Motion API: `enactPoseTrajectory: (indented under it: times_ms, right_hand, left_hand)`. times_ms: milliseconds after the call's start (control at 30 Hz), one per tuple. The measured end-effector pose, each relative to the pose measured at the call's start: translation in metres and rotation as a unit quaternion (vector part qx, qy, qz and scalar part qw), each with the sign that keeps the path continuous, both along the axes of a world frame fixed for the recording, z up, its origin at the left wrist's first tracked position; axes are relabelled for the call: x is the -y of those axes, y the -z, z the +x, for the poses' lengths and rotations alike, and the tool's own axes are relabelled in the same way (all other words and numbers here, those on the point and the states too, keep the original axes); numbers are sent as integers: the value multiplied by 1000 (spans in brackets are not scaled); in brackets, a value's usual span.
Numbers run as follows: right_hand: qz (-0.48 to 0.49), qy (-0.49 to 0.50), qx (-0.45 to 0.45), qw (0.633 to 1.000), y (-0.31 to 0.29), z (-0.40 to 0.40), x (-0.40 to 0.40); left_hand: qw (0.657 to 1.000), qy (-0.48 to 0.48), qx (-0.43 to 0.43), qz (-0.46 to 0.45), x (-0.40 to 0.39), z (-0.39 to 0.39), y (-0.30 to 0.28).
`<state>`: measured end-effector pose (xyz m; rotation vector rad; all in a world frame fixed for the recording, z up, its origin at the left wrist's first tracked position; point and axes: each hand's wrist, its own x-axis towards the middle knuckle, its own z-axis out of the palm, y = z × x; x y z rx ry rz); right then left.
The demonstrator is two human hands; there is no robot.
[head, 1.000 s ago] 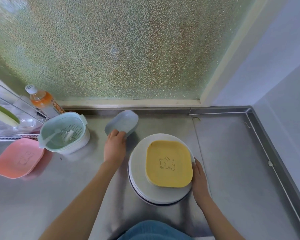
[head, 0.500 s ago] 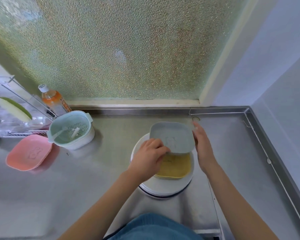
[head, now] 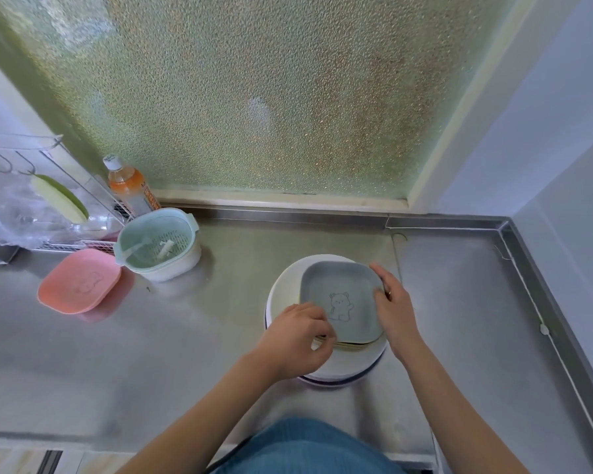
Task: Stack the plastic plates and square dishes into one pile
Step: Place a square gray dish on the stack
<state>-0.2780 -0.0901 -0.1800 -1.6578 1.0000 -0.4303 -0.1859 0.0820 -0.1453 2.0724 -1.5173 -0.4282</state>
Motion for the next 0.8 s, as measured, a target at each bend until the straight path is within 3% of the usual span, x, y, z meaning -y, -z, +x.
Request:
enactPoseTrajectory:
  times_ms: [133,233,300,433,600,700,800]
  right_hand:
    - [0,4,3,1000,3,1,-2]
    - [2,-5,4,1000,5,0,-2]
    - [0,-11,8,1000,6,-6,3]
    - [14,34,6,999,18,-27,23]
    - [217,39,44,974,39,-32,4]
    - [218,52,57,973,39,-27,-9]
    - [213,55,62,973,40,-23,-8]
  left_hand:
    - [994,-99,-11,-52,1,4,10]
    - [986,-167,-26,9,4,15,17]
    - [980,-181,-78,39,5,22,22]
    - [957,-216,-195,10,1,24,31]
    - [910,-283,-300,-37,1,17,38]
    - [882,-308,-351,-63,3,18,37]
    - [816,-354,-449,-82,1,26,39]
